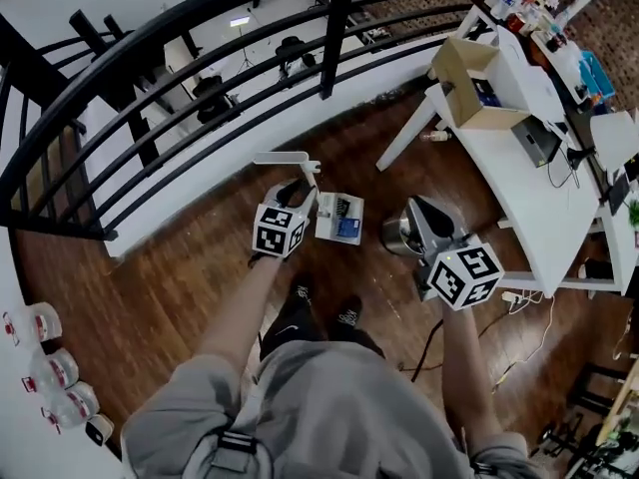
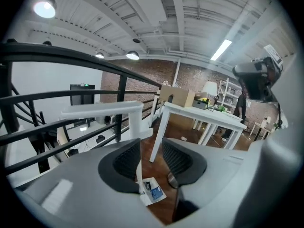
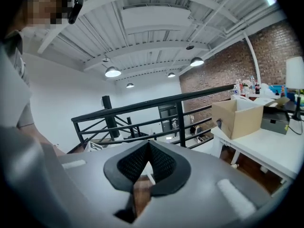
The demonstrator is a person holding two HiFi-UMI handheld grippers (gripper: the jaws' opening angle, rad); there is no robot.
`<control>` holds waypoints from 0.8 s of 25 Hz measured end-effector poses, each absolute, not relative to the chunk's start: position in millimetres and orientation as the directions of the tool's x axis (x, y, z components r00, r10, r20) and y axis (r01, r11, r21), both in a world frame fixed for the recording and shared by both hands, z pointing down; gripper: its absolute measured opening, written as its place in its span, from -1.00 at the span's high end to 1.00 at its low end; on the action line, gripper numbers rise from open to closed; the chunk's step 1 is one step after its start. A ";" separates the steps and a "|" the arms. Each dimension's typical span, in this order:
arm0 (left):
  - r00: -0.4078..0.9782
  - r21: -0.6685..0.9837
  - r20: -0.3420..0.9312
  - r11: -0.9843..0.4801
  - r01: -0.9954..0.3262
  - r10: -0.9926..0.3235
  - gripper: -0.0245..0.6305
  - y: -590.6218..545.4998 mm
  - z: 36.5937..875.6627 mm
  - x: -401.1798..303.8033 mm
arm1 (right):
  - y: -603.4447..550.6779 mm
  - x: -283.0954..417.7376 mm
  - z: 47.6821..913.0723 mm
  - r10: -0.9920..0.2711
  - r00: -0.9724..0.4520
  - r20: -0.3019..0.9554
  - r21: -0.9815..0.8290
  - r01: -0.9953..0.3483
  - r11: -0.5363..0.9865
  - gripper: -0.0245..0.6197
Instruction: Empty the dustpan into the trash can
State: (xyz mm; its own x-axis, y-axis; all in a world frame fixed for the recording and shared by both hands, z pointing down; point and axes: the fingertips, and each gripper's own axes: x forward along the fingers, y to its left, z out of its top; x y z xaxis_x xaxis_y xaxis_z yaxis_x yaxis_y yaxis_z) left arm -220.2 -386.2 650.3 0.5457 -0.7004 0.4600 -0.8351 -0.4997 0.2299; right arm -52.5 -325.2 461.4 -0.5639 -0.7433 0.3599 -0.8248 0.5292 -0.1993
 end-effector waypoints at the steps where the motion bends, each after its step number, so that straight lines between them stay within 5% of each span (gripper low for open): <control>1: 0.545 0.237 0.478 -0.496 -0.836 -0.689 0.49 -392.4 662.2 -225.5 | -327.3 -53.7 464.1 -0.748 -0.551 0.370 -0.202 -0.833 0.515 0.92; 4: 0.545 0.243 0.515 -0.498 -0.833 -0.661 0.33 -409.4 690.0 -229.5 | -329.7 -51.2 475.3 -0.756 -0.515 0.405 -0.210 -0.857 0.471 0.92; 15: 0.574 0.193 0.522 -0.569 -0.800 -0.630 0.33 -442.6 709.6 -192.7 | -310.4 -1.1 488.4 -0.815 -0.368 0.448 -0.212 -0.929 0.303 0.92; 20: 0.541 0.138 0.554 -0.571 -0.809 -0.632 0.65 -445.5 708.8 -194.9 | -294.7 19.8 482.2 -0.845 -0.323 0.425 -0.221 -0.943 0.249 0.92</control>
